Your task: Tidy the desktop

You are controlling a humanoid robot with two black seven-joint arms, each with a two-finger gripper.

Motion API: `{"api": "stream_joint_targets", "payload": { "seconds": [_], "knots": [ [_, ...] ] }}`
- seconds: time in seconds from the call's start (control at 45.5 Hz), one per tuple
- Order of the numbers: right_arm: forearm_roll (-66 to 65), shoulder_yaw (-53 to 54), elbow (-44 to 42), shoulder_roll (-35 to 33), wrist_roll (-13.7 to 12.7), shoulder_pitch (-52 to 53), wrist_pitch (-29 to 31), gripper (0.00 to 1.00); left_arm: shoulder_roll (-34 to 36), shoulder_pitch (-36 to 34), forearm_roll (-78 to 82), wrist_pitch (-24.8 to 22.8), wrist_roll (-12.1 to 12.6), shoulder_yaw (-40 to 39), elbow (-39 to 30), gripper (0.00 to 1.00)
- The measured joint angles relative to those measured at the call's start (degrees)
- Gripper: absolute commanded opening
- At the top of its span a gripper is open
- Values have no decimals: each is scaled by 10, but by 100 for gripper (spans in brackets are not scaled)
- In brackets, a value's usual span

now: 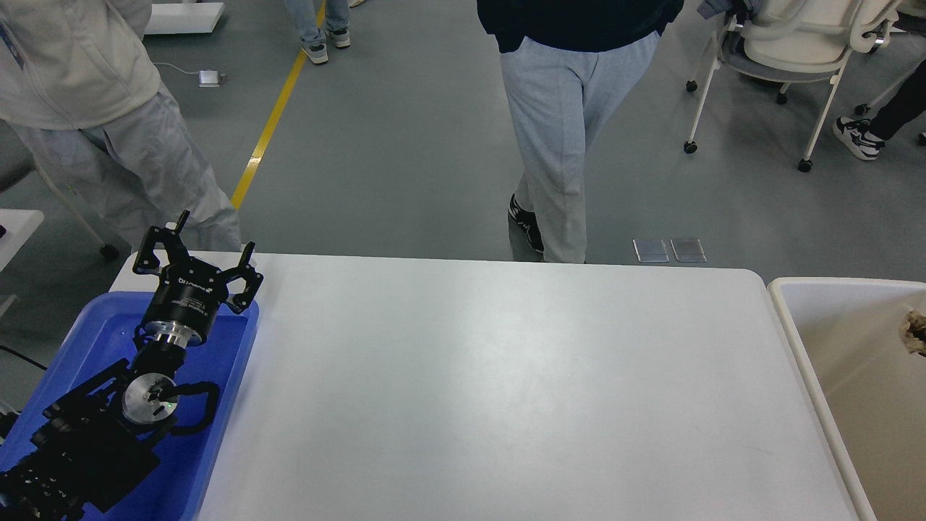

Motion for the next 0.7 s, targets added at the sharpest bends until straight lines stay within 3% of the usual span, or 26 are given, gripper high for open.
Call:
{"api": "stream_joint_targets", "payload": {
  "seconds": [0.307, 0.703],
  "knots": [
    [44, 3, -148, 100, -6, -41, 0, 0, 0, 0, 0, 0, 0, 0, 0, 100],
    [99, 7, -227, 170, -37, -62, -22, 0, 0, 0, 0, 0, 0, 0, 0, 100]
  ]
}}
